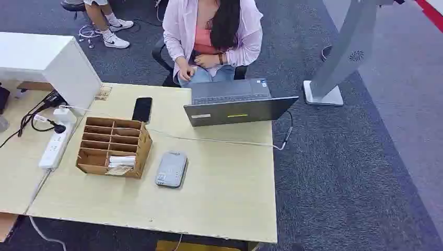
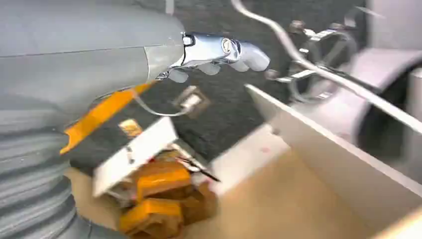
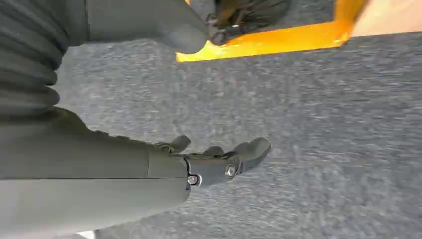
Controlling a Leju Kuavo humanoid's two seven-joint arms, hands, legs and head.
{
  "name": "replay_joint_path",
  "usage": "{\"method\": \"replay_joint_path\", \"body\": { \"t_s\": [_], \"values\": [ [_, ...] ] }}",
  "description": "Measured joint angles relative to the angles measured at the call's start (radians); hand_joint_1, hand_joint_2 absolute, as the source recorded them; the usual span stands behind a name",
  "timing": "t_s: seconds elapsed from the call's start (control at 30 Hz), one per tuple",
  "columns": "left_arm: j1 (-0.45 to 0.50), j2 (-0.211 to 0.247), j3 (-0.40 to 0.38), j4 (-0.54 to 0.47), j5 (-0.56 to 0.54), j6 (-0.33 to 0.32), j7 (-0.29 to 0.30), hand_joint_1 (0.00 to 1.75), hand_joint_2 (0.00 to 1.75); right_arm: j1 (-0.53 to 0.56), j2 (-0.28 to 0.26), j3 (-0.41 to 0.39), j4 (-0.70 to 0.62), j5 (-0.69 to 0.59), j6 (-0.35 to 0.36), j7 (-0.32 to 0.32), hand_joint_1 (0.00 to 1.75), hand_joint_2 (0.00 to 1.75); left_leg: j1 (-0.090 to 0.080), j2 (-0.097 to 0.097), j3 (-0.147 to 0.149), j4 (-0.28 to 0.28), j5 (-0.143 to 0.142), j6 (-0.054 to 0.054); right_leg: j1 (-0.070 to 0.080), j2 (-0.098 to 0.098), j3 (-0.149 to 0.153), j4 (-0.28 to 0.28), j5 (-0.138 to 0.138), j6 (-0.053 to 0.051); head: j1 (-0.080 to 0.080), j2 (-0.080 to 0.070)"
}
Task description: Pass the card to the sensor for recognition and then transmit it.
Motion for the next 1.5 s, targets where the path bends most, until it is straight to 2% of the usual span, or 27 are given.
{"method": "replay_joint_path", "body": {
  "t_s": [0.2, 0.37, 0.53, 0.7, 0.87, 1.3, 1.33, 1.5],
  "values": [
    [0.026, -0.034, 0.035, -0.210, 0.006, -0.039, -0.007, 0.00, 1.75, 0.004, 0.003, 0.000, 0.007, 0.034, 0.000, 0.077, 0.00, 1.75, 0.000, 0.000, 0.000, 0.000, 0.000, 0.000, 0.000, 0.000, 0.000, 0.000, 0.000, 0.000, 0.000, 0.000],
    [0.026, -0.039, 0.051, -0.402, 0.005, -0.049, -0.005, 0.00, 1.75, 0.006, 0.003, 0.005, 0.010, 0.070, 0.008, 0.131, 0.00, 1.75, 0.000, 0.000, 0.000, 0.000, 0.000, 0.000, 0.000, 0.000, 0.000, 0.000, 0.000, 0.000, 0.000, 0.000],
    [-0.023, -0.007, 0.041, -0.546, -0.045, 0.002, 0.008, 0.00, 1.75, 0.007, 0.003, 0.021, 0.014, 0.119, 0.028, 0.177, 0.00, 1.75, 0.000, 0.000, 0.001, 0.000, 0.002, 0.000, 0.000, 0.000, 0.000, 0.000, 0.000, 0.000, 0.000, 0.000],
    [-0.092, 0.040, -0.017, -0.629, -0.133, 0.082, 0.033, 0.00, 1.75, 0.006, 0.003, 0.040, 0.016, 0.162, 0.047, 0.209, 0.00, 1.75, 0.000, 0.000, 0.001, 0.000, 0.002, 0.000, 0.000, 0.000, 0.000, 0.000, 0.002, -0.001, 0.000, 0.000],
    [-0.168, 0.086, -0.097, -0.657, -0.249, 0.151, 0.078, 0.00, 1.75, 0.006, 0.002, 0.055, 0.019, 0.201, 0.063, 0.231, 0.00, 1.75, 0.000, 0.001, 0.001, 0.000, 0.002, 0.000, 0.000, 0.000, 0.000, 0.000, 0.002, -0.002, 0.000, 0.000],
    [-0.355, 0.138, -0.317, -0.617, -0.593, 0.294, 0.198, 0.00, 1.75, 0.006, -0.006, 0.085, 0.021, 0.268, 0.096, 0.257, 0.00, 1.75, 0.000, 0.001, 0.001, 0.001, 0.003, 0.000, 0.000, 0.001, -0.001, 0.000, 0.003, -0.002, 0.000, 0.000],
    [-0.367, 0.140, -0.332, -0.608, -0.616, 0.303, 0.204, 0.00, 1.75, 0.006, -0.007, 0.087, 0.021, 0.274, 0.097, 0.259, 0.00, 0.00, 0.000, 0.001, 0.001, 0.001, 0.003, 0.000, 0.000, 0.001, -0.001, 0.000, 0.003, -0.002, 0.000, 0.000],
    [-0.442, 0.149, -0.411, -0.563, -0.744, 0.363, 0.249, 0.00, 1.75, 0.006, -0.012, 0.091, 0.022, 0.300, 0.113, 0.270, 0.00, 0.00, 0.000, 0.001, 0.001, 0.001, 0.003, 0.000, 0.000, 0.001, -0.001, 0.000, 0.003, -0.002, 0.000, 0.000]
  ]
}}
